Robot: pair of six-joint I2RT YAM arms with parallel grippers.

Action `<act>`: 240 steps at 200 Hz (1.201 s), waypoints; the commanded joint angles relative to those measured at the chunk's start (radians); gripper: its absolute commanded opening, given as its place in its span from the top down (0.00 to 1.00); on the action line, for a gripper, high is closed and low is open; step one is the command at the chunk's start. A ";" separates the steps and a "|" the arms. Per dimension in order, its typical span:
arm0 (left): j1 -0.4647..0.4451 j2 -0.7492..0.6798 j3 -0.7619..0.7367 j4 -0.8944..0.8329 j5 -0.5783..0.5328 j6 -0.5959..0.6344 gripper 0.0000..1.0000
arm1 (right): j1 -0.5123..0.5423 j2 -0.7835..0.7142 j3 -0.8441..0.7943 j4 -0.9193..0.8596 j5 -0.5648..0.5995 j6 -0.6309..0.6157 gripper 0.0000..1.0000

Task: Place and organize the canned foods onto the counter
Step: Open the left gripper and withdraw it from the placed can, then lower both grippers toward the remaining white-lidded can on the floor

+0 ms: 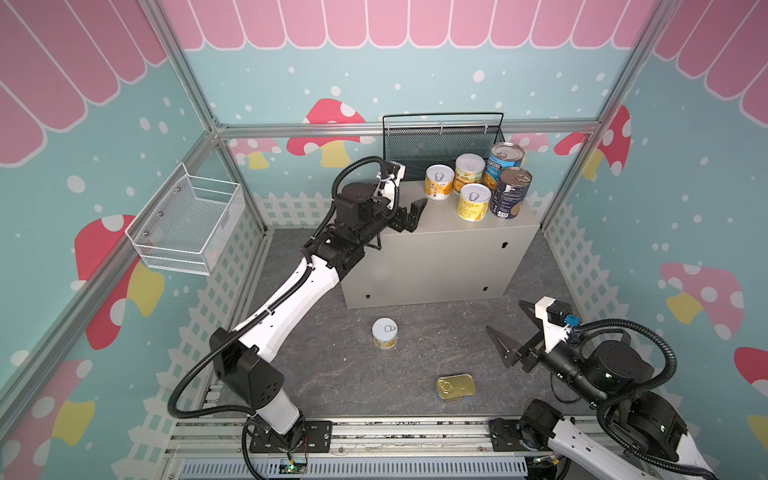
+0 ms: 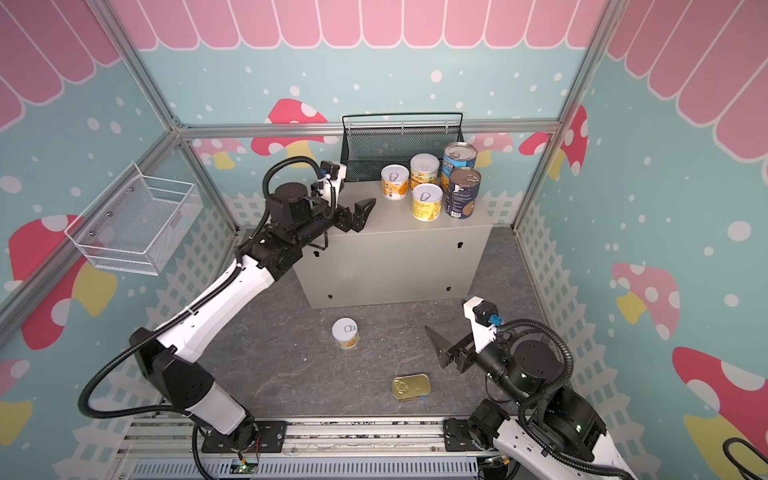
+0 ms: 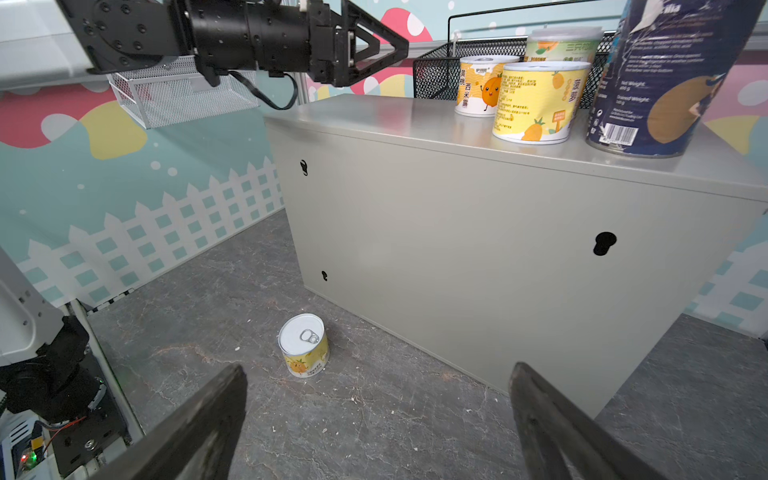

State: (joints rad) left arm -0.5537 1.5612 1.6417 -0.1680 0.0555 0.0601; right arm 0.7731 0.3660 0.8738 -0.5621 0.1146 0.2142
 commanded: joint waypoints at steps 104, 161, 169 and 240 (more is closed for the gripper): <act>-0.204 -0.741 -0.737 -0.335 -0.254 -0.282 0.01 | 0.003 0.308 -0.201 0.280 -0.152 0.036 0.01; -0.271 -0.743 -0.946 -0.270 -0.342 -0.457 0.01 | 0.005 0.454 -0.361 0.446 -0.175 0.108 0.01; -0.272 -0.734 -0.975 -0.246 -0.340 -0.471 0.01 | 0.004 0.458 -0.380 0.458 -0.174 0.119 0.01; -0.275 -0.539 -1.194 0.090 -0.243 -0.554 0.01 | 0.004 0.388 -0.512 0.575 -0.217 0.134 0.01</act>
State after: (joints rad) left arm -0.8211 0.9657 0.4946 -0.2485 -0.2264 -0.4320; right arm 0.7734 0.7792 0.3927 -0.0669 -0.0769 0.3267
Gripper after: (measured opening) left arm 0.991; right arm 0.994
